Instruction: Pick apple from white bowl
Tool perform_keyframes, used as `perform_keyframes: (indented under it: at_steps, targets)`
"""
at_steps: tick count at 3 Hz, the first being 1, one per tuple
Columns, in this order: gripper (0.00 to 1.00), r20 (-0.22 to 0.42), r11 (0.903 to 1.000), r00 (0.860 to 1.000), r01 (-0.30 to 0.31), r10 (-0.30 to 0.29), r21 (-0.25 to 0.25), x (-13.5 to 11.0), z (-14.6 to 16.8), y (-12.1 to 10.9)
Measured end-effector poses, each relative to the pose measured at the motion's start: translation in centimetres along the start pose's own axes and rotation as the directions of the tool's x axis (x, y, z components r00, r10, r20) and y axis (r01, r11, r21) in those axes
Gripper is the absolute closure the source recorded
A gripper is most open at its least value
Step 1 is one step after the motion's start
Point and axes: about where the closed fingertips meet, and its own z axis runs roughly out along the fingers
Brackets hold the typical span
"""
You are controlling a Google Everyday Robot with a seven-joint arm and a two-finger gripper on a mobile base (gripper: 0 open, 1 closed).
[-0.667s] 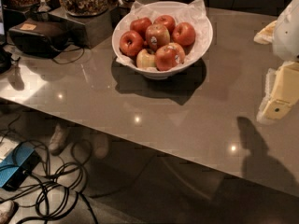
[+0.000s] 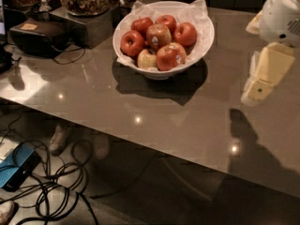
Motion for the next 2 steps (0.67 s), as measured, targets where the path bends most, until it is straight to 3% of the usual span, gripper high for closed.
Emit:
perform_keyframes:
  at_steps: [1,2]
  targets:
    - [0.0,0.004,0.9992,0.999,-0.039,0.039,-0.006,-2.78,0.54,-2.94]
    - [0.0,0.011,0.9991,0.999,-0.041,0.041,0.006,-2.96,0.56,-3.14]
